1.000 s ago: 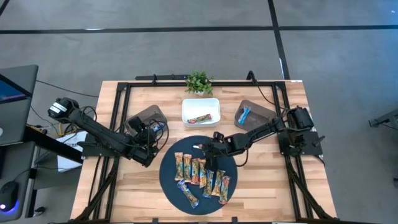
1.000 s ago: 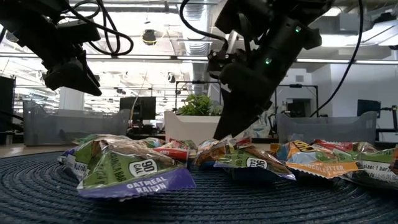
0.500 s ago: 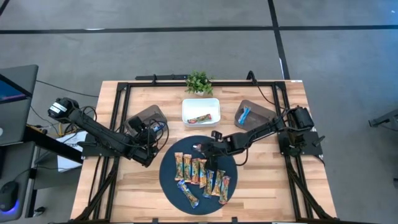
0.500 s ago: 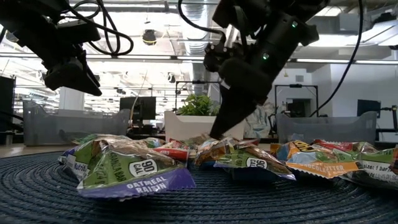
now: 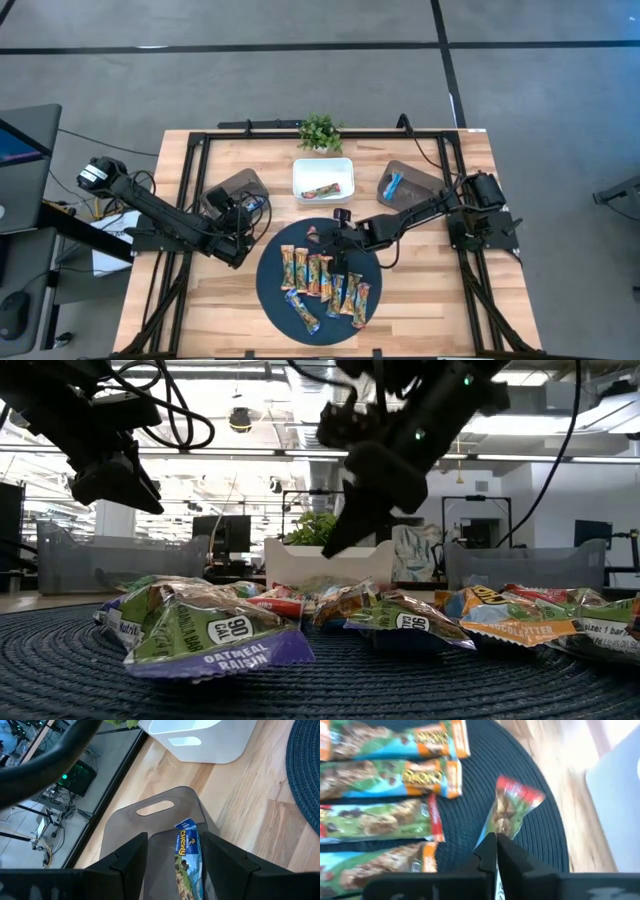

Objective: Pick and place Granola Bars by type
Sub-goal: Put the red granola bar into the white bin

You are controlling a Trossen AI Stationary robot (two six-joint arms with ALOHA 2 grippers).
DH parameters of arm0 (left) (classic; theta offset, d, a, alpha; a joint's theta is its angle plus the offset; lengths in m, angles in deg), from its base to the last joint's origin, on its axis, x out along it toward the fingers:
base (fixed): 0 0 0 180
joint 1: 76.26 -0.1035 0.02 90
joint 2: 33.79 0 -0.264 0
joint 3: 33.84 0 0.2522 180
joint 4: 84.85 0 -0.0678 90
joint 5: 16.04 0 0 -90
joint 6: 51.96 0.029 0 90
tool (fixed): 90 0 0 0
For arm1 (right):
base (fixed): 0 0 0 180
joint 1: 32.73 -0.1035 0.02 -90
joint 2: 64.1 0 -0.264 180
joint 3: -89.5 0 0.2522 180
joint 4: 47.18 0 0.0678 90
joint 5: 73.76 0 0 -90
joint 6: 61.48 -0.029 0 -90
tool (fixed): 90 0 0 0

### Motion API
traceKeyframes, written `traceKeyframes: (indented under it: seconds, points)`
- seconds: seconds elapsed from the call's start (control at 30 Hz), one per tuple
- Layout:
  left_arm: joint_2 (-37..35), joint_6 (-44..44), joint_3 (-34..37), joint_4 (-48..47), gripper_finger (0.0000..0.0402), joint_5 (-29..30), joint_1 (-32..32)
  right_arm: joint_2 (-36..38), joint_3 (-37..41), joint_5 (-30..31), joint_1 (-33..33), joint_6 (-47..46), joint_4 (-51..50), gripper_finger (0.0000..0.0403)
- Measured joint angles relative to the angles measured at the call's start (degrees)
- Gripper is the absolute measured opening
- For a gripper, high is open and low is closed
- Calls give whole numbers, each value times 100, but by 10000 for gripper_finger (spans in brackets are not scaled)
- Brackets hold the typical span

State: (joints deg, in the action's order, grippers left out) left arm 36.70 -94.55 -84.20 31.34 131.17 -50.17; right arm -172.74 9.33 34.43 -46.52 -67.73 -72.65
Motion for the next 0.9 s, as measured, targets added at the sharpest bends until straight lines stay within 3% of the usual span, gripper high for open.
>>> traceKeyframes:
  seconds: [0.2, 0.43, 0.9]
  points:
    - [0, -1, 0, -1, 183, 0, 0, 0, -277, 290, -202, 267, -153, 1]
    - [0, -1, 0, -1, 183, -10, 0, -22, -354, 285, -49, -275, -690, 28]
    - [0, -1, 0, 1, 183, -9, 0, -44, -350, -161, 194, -400, -710, 222]
